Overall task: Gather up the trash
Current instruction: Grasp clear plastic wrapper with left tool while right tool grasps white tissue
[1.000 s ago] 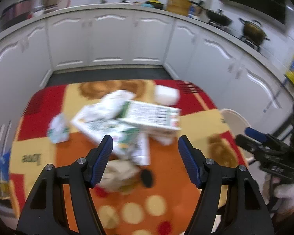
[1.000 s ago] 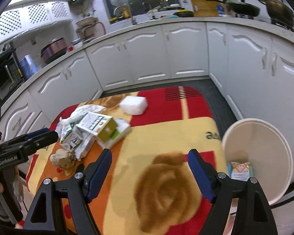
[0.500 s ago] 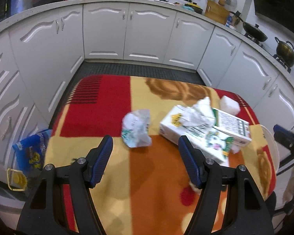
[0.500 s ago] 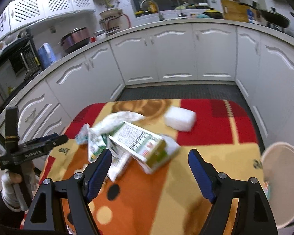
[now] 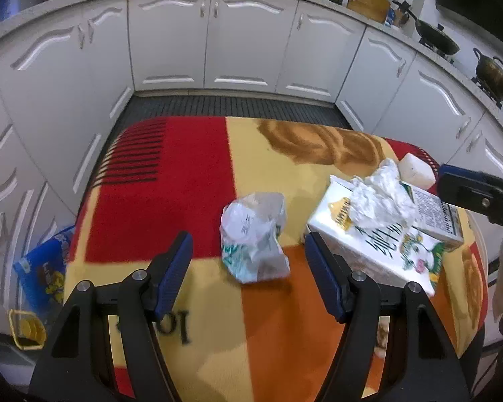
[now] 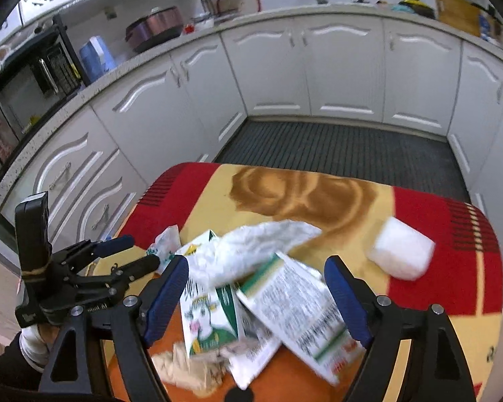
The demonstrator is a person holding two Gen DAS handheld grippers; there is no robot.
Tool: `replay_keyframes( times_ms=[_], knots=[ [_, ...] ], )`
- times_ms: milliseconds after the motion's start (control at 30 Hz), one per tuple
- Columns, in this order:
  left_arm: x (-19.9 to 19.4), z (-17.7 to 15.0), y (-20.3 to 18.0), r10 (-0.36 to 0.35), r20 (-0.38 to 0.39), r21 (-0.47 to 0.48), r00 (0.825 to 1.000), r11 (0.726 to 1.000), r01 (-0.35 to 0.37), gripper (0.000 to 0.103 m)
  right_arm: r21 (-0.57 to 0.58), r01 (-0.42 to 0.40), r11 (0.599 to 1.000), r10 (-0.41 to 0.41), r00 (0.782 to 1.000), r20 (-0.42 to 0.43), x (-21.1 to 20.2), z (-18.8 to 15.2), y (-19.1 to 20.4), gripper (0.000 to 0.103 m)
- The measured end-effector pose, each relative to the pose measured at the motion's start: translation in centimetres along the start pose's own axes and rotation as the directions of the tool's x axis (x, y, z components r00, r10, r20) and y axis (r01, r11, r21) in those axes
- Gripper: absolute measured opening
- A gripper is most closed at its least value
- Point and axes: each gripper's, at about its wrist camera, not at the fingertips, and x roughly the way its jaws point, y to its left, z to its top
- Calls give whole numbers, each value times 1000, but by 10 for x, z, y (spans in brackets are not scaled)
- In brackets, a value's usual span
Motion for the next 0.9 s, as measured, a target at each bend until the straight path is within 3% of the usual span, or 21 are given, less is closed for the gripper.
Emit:
replay_keyframes(
  times_ms=[167, 233, 267, 300, 400, 633, 900],
  knots=[
    [20, 8, 0, -36, -32, 9, 999, 999, 36, 66, -18, 1, 1000, -3, 994, -105, 39, 17, 0, 81],
    [24, 8, 0, -49, -34, 2, 998, 999, 49, 56, -27, -3, 1000, -1, 991, -132, 49, 18, -2, 80],
    [26, 8, 0, -51, -38, 1, 998, 999, 51, 43, -33, -2, 999, -3, 990, -141, 53, 18, -1, 68],
    [29, 8, 0, -48, -47, 2, 998, 999, 48, 38, -41, -4, 999, -3, 988, -152, 58, 17, 0, 47],
    [33, 6, -1, -47, -51, 6, 998, 999, 48, 28, -67, -4, 998, -6, 989, -149, 63, 16, 4, 30],
    [2, 13, 1, -66, 20, -28, 998, 997, 67, 24, -50, -62, 997, 63, 998, 14, 14, 21, 6, 26],
    [-39, 16, -31, -103, 91, 21, 991, 995, 102, 24, -40, -72, 997, 76, 991, 114, -38, 4, 4, 26]
  ],
)
